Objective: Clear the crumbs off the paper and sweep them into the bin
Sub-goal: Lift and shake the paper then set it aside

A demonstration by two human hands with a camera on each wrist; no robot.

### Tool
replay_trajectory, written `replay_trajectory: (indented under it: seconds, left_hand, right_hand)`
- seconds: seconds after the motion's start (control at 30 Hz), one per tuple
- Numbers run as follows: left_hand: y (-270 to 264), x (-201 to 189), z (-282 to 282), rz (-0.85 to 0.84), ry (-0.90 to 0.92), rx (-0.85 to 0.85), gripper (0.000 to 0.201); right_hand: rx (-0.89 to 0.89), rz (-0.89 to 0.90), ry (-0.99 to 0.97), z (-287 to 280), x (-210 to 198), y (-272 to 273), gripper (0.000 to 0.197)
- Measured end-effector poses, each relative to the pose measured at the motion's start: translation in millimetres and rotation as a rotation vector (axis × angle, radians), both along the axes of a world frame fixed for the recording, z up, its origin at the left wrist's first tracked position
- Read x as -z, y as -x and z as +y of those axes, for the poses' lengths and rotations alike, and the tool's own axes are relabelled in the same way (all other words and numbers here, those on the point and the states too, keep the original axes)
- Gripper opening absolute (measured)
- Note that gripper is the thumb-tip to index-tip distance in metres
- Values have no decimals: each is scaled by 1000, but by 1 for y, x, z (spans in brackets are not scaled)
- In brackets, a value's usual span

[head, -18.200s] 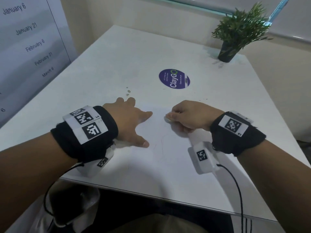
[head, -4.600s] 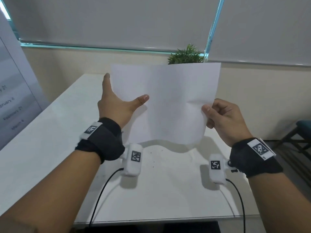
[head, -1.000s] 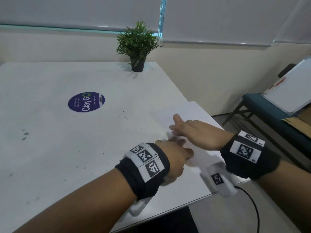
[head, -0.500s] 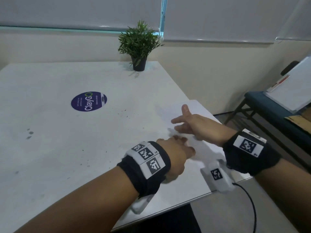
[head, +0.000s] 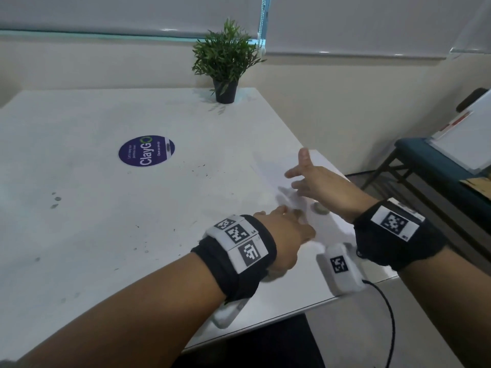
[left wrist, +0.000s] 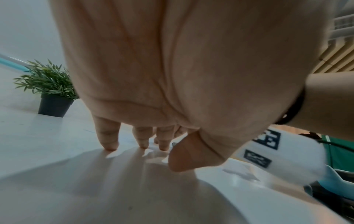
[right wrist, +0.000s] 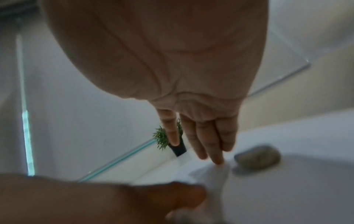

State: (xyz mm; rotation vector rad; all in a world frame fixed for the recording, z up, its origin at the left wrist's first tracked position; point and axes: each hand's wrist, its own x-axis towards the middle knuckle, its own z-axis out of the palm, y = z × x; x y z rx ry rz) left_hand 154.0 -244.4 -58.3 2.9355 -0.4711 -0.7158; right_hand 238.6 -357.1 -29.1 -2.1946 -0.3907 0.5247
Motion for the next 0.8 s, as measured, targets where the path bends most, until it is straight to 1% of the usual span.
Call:
replay_trajectory:
  seconds: [0.03, 0.07, 0.1, 0.13, 0.17, 0.2, 0.23, 0.27, 0.3, 0.33, 0.37, 0.4, 0.43, 0.47, 0.5, 0.53, 0.57, 0.6, 0.63, 0.67, 0.7, 0.73, 0.77, 0.8]
  left_hand:
    - [0, 0, 0, -2, 1, 0, 68]
    - [-1, -1, 0, -1, 4, -1, 68]
    - [-1, -2, 0, 8, 4, -4, 69]
    - [-1, -3, 0, 25, -7, -5, 70]
    - [0, -4, 0, 46, -25, -6, 73]
    - [0, -3, -2, 59, -47, -9, 76]
    - [0, -3, -4, 52, -68, -11, 78]
    - [0, -3, -5, 37, -84, -13, 80]
    - [0, -3, -5, 30, -91, -15, 80]
    - [1, -3, -4, 42, -89, -21, 80]
    - [2, -3, -2, 56, -83, -24, 79]
    - [2, -4, -1, 59, -73, -20, 79]
    - [3, -4, 0, 47, -61, -13, 77]
    - [3, -3, 0, 31, -51, -7, 76]
    - [4, -2, 0, 20, -46, -10, 75]
    - [4, -1, 0, 25, -45, -20, 75]
    - [4, -2, 0, 42, -48, -29, 78]
    - [5, -2, 0, 63, -55, -33, 82]
    - [4, -3, 1, 77, -60, -29, 85]
    - [4, -4, 1, 82, -57, -24, 87]
    - [5, -5, 2, 77, -52, -19, 87]
    - [5, -6, 2, 68, -48, -14, 86]
    - [6, -6, 1, 61, -46, -12, 84]
    - [6, -6, 1, 61, -45, -17, 82]
  right_hand:
    - [-15, 98, -120, 1, 0, 2, 90]
    - [-3, 138, -242, 2, -1, 3, 90]
    - [21, 116, -306, 4, -2, 2, 90]
    - [47, 29, -264, 6, -6, -1, 91]
    - [52, -69, -158, 8, -6, -4, 93]
    - [23, -125, -15, 9, -4, -7, 96]
    - [-41, -119, 135, 12, -1, -6, 101]
    - [-131, -69, 247, 16, -1, -2, 108]
    - [-232, 10, 276, 20, 1, 2, 114]
    - [-306, 96, 223, 25, 1, 8, 116]
    - [-344, 129, 141, 29, -1, 12, 113]
    - [-342, 96, 91, 32, -5, 13, 109]
    - [-317, -1, 106, 34, -6, 10, 106]
    - [-296, -90, 181, 36, -7, 7, 105]
    - [-303, -113, 281, 38, -7, 6, 104]
    - [-348, -72, 350, 40, -7, 6, 105]
    - [-404, 10, 358, 41, -6, 6, 106]
    - [-440, 99, 286, 42, -5, 7, 103]
    - [-439, 157, 161, 42, -4, 8, 98]
    - [-412, 169, 37, 41, -4, 5, 92]
    - [-376, 121, -19, 40, -5, 2, 89]
    - [-345, 29, 15, 39, -8, -1, 88]
    - [-332, -57, 119, 38, -8, -2, 89]
    - [-345, -91, 249, 36, -8, -1, 90]
